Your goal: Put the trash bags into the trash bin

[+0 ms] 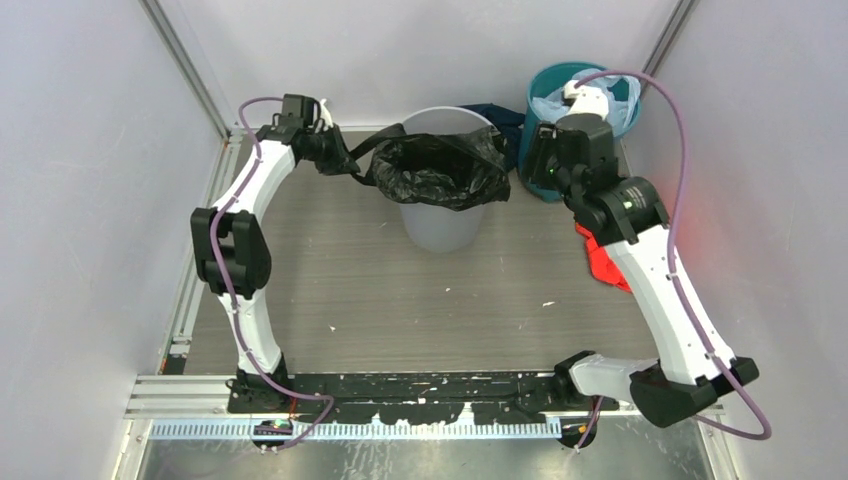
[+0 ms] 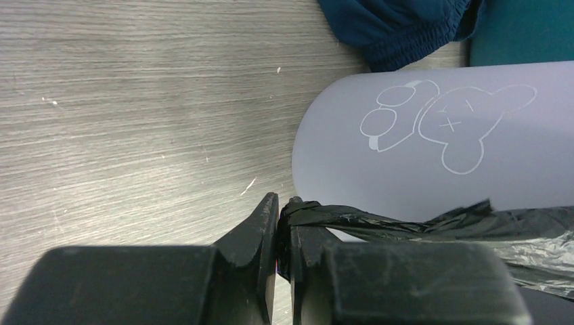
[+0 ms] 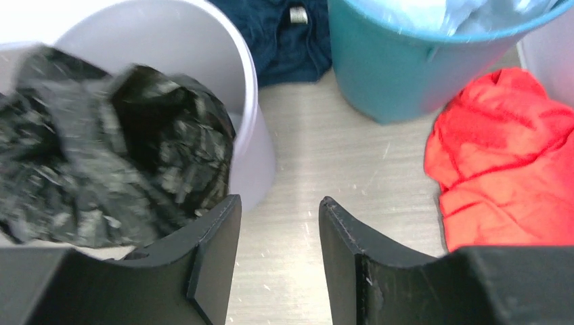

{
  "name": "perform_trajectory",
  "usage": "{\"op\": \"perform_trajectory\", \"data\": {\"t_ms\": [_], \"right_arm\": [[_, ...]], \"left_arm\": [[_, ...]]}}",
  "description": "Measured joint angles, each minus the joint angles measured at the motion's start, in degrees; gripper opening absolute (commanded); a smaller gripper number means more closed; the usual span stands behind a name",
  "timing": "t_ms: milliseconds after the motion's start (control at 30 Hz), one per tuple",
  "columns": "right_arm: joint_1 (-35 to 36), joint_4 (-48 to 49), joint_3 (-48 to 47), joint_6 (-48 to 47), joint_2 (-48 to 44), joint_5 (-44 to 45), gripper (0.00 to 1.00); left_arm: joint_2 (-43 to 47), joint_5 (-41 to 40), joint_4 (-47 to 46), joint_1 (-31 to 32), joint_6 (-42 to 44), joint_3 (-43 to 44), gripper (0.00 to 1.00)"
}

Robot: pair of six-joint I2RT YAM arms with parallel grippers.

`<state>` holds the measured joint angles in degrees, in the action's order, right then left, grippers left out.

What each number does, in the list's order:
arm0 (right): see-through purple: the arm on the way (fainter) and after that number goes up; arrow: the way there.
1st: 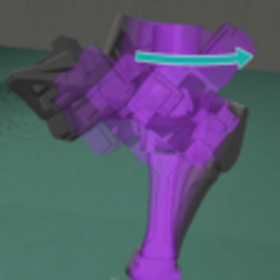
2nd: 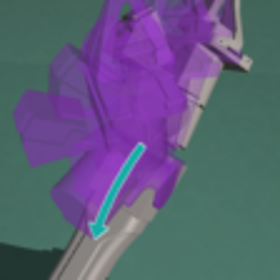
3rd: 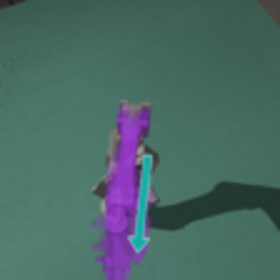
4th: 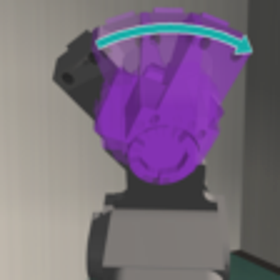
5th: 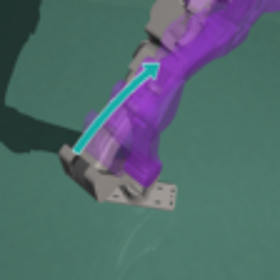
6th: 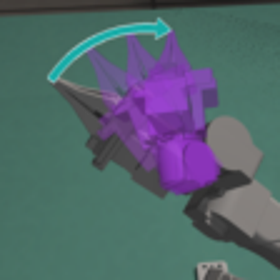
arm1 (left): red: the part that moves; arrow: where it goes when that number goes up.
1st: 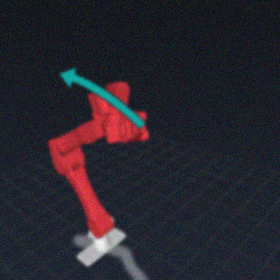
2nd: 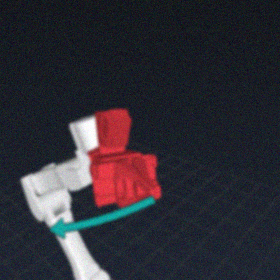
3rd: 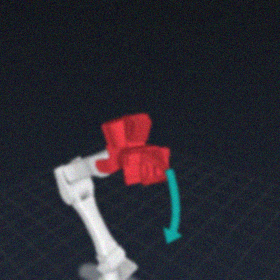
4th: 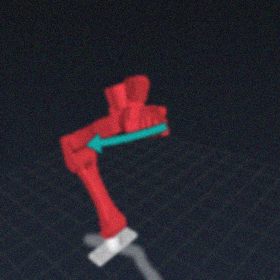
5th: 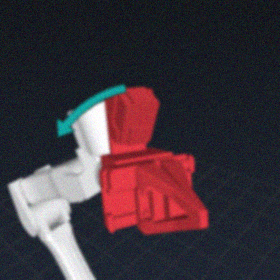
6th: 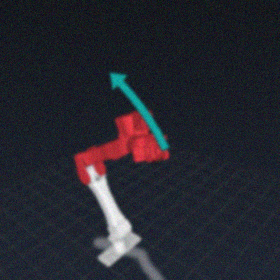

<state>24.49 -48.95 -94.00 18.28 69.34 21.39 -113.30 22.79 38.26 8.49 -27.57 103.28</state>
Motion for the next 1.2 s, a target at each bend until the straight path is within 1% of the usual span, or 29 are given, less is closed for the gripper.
{"op": "perform_trajectory", "data": {"t_ms": [167, 267, 367, 567, 700, 800, 933, 1100, 1200], "right_arm": [[0.0, -2.8, 5.4, 0.0, 1.4, -0.9, 0.52], [-0.1, -4.4, 4.9, -0.4, 1.4, -1.9, 0.52], [-0.1, -6.5, -0.5, -1.3, 2.0, -2.5, 0.52], [-0.1, -7.0, -12.5, -3.7, 2.6, -4.6, 0.52], [-0.1, -9.0, -21.1, -6.6, 6.5, -8.2, 0.52], [-0.1, -10.2, -26.2, -9.5, 11.4, -11.6, 0.52], [0.6, -11.2, -28.9, -13.2, 17.6, -14.0, 0.52], [3.7, -13.0, -31.9, -18.5, 24.3, -13.7, 0.52], [5.4, -13.3, -32.4, -21.3, 26.5, -12.9, 0.51]], "left_arm": [[-1.6, 0.8, 1.8, -0.3, 0.0, 3.0, 0.12], [-1.9, 1.5, 2.3, -0.3, 0.0, 4.7, 0.13], [-1.9, 2.9, 2.1, -0.3, 0.0, 5.7, 0.14], [-1.9, 7.2, 0.2, -0.2, -0.6, 5.8, 0.16], [-1.9, 9.1, -0.3, 0.0, -0.8, 6.6, 0.16], [-2.5, 10.4, -0.2, 0.0, -0.8, 9.8, 0.17], [-5.1, 12.3, 0.1, 0.1, -0.8, 16.5, 0.17], [-10.6, 14.4, 1.0, 0.5, -1.1, 25.8, 0.17], [-13.9, 15.0, 2.3, 0.7, -1.6, 29.9, 0.17]]}}
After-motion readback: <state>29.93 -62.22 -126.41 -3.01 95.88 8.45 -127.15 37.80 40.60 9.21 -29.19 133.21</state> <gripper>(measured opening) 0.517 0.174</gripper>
